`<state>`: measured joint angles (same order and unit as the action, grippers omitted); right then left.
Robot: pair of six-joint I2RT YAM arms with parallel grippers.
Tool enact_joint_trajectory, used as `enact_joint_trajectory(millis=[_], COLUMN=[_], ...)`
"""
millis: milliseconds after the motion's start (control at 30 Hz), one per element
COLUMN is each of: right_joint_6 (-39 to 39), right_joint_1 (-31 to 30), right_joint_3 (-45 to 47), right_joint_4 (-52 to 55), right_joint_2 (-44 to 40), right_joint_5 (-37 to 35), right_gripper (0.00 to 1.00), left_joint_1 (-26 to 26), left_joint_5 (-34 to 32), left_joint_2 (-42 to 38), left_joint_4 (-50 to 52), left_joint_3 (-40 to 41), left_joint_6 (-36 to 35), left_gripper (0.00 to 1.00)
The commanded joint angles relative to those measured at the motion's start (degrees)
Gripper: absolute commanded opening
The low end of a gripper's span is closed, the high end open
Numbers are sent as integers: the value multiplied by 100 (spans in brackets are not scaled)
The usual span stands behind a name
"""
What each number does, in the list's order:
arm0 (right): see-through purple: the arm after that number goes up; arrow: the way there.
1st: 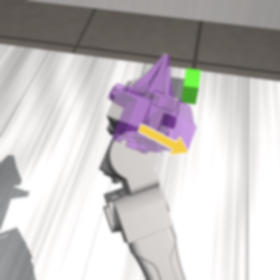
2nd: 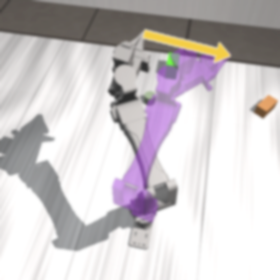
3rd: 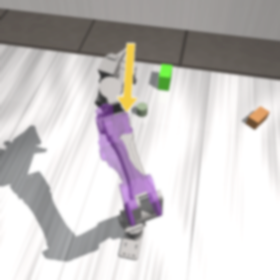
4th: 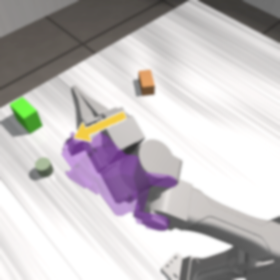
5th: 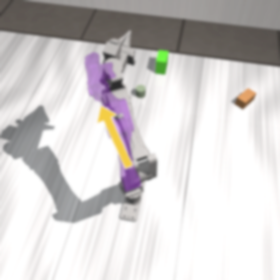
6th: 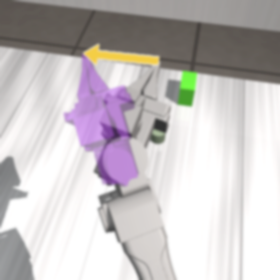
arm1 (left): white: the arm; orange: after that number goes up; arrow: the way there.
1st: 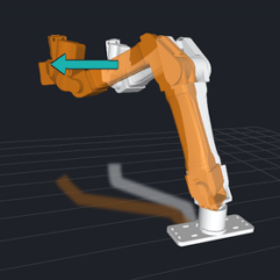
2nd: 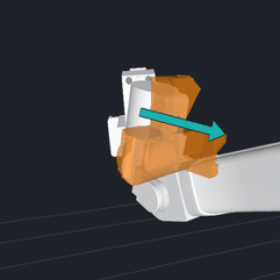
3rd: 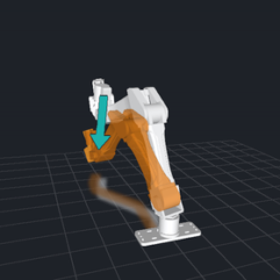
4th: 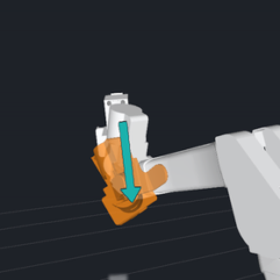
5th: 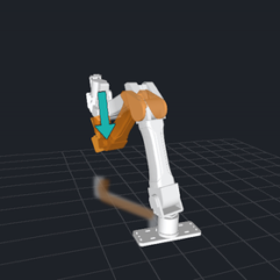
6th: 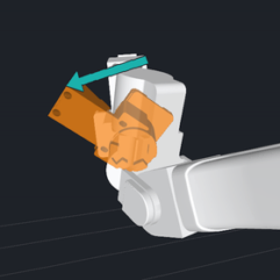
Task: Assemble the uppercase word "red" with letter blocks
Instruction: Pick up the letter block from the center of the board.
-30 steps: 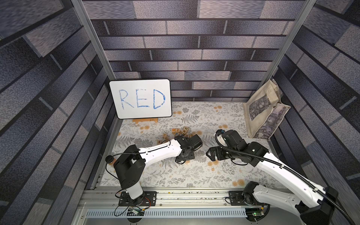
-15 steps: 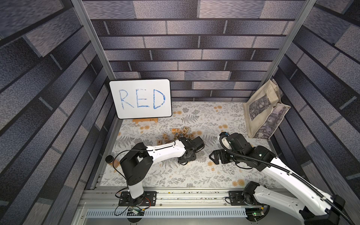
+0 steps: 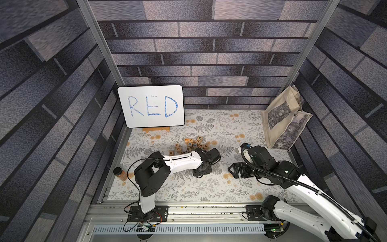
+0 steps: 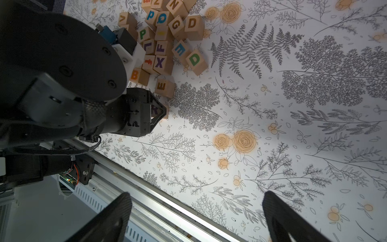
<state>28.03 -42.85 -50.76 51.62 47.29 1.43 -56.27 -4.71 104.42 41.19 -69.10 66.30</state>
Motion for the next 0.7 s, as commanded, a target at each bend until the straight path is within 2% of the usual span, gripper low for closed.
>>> enact_joint_trajectory(millis=[0,67,233,467,667], right_joint_6=[113,129,176,181,90], right_joint_1=[27,31,31,55,118], right_joint_3=[24,19,-8,-64,-230], right_joint_4=[233,237,226,171,103], right_joint_2=[-105,-127,-116,-38,193], right_joint_5=[-173,-186,-178,-78,81], right_gripper=[100,100,100,100,100], left_joint_1=[-20,-19,30,238,416], left_joint_5=[66,59,64,215,321], left_joint_2=[107,92,37,26,215], left_joint_4=[35,143,472,830,1229], left_joint_3=[-40,-97,-343,-844,-1624], left_joint_6=[7,-11,-78,-191,-398], left_gripper=[22,15,12,11,10])
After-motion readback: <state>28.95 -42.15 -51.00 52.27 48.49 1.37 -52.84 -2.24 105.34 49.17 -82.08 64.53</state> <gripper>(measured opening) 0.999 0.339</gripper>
